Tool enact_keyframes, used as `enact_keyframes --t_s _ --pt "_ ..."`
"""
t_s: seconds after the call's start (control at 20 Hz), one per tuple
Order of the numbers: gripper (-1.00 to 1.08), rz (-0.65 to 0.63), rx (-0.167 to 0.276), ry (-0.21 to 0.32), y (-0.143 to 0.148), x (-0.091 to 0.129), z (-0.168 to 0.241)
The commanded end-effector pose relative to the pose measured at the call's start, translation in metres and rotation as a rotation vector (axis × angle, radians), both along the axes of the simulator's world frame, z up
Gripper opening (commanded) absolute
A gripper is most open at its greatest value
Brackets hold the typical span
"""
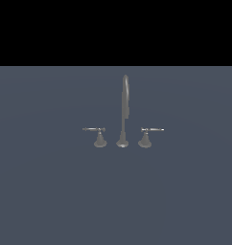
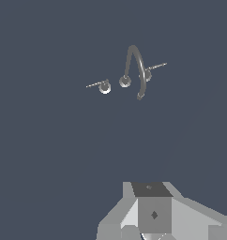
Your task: Turn on the faucet by rotating a designated handle.
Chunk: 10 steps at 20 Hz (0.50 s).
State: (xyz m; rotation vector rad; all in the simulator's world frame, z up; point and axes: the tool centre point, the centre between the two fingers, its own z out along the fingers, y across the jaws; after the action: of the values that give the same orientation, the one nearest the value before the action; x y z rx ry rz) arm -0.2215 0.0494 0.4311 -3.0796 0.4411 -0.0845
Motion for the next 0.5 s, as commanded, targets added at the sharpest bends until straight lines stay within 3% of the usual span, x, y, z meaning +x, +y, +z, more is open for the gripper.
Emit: enact_keyframes --t_s 0.0,0.45 --pt "-1.00 -0.057 0.001 0.003 0.009 0.008 -0.016" --pt "-1.00 -0.254 0.007 0.013 0.037 0.040 -0.072"
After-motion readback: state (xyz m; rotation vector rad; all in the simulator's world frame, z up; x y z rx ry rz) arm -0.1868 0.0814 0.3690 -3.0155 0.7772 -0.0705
